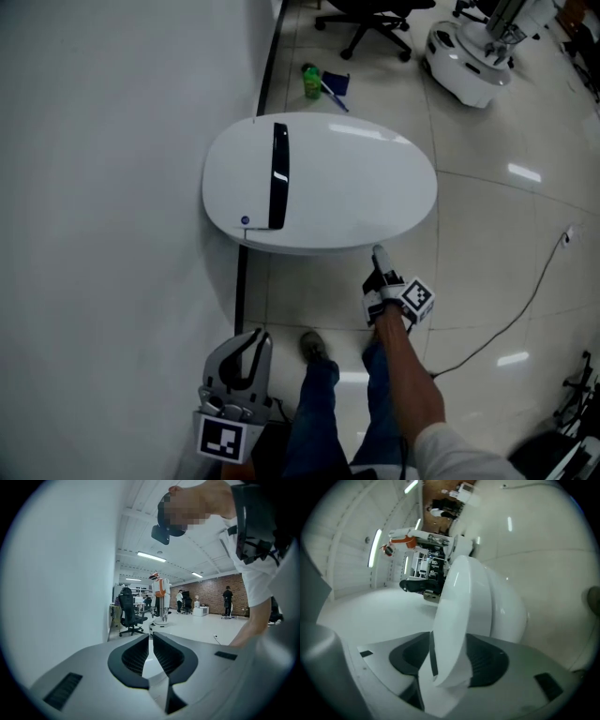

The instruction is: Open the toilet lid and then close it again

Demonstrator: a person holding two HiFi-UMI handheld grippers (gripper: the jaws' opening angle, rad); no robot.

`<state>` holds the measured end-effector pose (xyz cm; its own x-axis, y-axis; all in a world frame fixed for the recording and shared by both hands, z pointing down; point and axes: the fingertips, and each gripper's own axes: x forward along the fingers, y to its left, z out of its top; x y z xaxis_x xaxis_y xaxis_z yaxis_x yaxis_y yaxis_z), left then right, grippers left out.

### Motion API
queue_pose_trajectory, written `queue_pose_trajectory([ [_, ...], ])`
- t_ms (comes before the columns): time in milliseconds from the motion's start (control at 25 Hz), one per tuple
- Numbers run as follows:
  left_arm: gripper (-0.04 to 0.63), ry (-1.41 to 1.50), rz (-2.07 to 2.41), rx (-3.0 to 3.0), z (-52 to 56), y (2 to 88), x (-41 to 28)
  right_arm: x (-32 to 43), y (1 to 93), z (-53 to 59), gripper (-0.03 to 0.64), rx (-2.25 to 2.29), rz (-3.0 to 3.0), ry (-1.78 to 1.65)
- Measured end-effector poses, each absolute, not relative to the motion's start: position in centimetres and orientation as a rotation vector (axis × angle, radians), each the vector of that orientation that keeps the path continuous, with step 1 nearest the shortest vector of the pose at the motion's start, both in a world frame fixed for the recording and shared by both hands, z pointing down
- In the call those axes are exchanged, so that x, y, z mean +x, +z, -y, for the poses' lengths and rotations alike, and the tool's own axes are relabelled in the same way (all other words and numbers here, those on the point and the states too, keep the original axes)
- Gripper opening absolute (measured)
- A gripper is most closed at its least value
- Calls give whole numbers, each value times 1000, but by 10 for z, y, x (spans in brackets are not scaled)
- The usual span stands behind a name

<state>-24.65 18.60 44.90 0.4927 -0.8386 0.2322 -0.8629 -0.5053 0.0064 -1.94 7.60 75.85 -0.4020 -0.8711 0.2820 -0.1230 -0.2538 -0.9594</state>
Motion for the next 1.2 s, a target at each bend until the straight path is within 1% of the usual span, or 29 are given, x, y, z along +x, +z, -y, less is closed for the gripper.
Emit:
queue_pose_trajectory([
  [40,21,309,1487,2607,-185,453,-248,-18,769,-80,294,-1160,-1366,-1742],
  [120,21,312,1480,2603,-181,461,-251,-14,792,-81,344,-1080,-1248,-1775],
  [160,21,313,1478,2600,-179,465,-251,-12,801,-78,387,-1080,-1218,-1783],
  [440,21,346,1447,2585,-167,486,-246,-13,840,-42,396,-1217,-1187,-1844],
  [680,21,366,1457,2561,-161,496,-253,-15,852,-34,397,-1418,-1147,-1889],
  [800,21,365,1475,2545,-160,499,-257,-14,853,-37,405,-1506,-1101,-1865],
  [920,21,358,1493,2532,-159,496,-260,-14,852,-35,428,-1553,-1055,-1875],
  [1080,21,383,1484,2529,-163,501,-266,-19,848,-28,428,-1621,-1004,-1945],
  [1200,21,398,1479,2524,-165,504,-269,-18,847,-29,402,-1582,-1019,-1975],
])
